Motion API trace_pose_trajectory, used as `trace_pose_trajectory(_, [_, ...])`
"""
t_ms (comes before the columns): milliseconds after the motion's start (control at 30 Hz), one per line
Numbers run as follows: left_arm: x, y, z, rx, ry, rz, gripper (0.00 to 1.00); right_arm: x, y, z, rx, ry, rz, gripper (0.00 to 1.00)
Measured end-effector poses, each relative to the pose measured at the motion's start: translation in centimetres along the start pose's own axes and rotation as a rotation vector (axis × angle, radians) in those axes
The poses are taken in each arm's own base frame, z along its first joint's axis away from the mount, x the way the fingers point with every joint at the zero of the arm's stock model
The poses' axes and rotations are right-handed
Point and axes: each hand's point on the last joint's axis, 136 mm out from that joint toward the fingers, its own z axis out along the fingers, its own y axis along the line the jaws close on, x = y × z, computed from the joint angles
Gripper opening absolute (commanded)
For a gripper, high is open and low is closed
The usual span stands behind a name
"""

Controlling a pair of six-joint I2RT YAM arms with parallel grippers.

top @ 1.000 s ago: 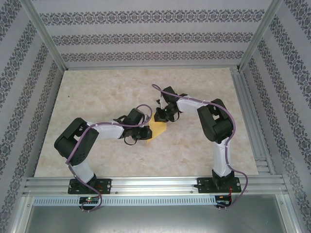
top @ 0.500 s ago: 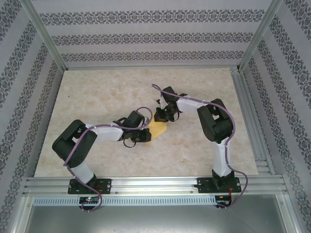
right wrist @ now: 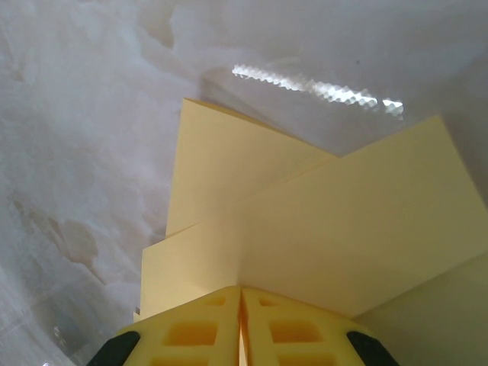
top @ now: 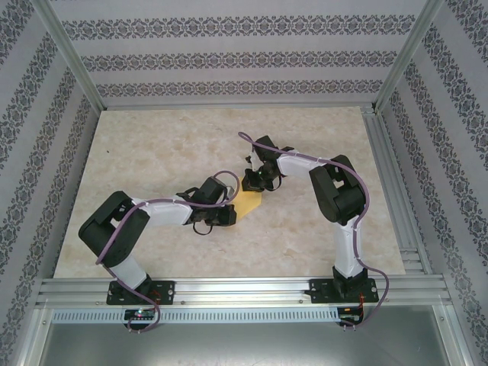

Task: Fold a paper plane with a square sheet of paper (pick it up from the middle)
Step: Fourth fold the wing at the center of the table.

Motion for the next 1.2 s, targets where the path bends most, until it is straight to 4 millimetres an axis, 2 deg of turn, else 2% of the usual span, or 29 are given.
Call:
trace_pose_trajectory(433, [0.8,0.1,-0.4,-0.012,0.017,0.006,0.07,0.0,0.0,0.0,0.0,0.0,0.0,0.1])
trace_pose_trajectory(700, [2.7,0.5,-1.2,-0.05,0.085,0.013,0.08,0.0,0.0,0.0,0.0,0.0,0.0,0.1])
trace_pose_trajectory(800, [2.9,0.5,-1.6,-0.065,0.092,0.009,0.09,0.0,0.0,0.0,0.0,0.0,0.001,0.1])
trace_pose_trajectory(900, [1.4,-0.4,-2.4,-0.058,0.038,0.019,0.11,0.0,0.0,0.0,-0.002,-0.001,0.0,0.11])
trace_pose_trajectory(1033, [-1.9,-2.6,-3.4,-0.018,-0.074,0.032,0.14,-0.1,0.1,-0.1,-0.005,-0.002,0.003,0.12])
trace_pose_trajectory(1133, [-3.4,-3.4,-3.3,0.005,-0.12,0.028,0.13,-0.1,0.3,-0.2,-0.011,-0.006,0.008,0.13])
trace_pose_trajectory(1200, [-3.7,-3.3,-2.6,0.006,-0.12,0.019,0.11,-0.2,0.4,-0.3,-0.014,-0.009,0.016,0.13])
